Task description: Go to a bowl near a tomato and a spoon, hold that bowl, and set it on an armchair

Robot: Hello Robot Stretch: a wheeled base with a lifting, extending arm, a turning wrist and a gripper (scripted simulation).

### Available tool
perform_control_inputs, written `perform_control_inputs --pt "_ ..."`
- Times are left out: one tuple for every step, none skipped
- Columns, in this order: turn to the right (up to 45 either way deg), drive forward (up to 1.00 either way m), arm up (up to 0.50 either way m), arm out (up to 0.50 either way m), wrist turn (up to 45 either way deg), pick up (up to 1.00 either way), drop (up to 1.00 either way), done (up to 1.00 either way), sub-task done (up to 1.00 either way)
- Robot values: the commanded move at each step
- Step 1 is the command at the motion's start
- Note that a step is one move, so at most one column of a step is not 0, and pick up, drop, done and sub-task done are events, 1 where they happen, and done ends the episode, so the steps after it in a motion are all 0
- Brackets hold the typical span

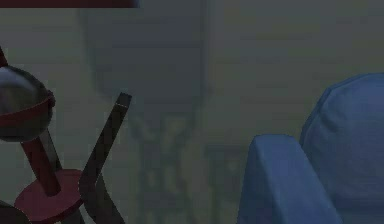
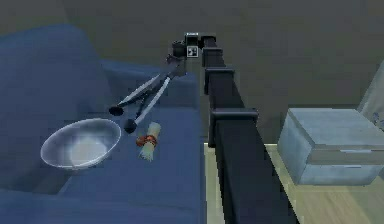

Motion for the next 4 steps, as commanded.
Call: perform_control_inputs --pt "0.0 0.00 0.00 0.00 45.0 0.00 0.00 0.00 0.00" --pt "0.0 0.00 0.00 0.00 39.0 0.00 0.00 0.00 0.00" --pt "0.0 0.00 -0.18 0.00 0.0 0.00 0.00 0.00 0.00" --pt "0.0 0.00 -0.32 0.00 0.0 0.00 0.00 0.00 0.00"
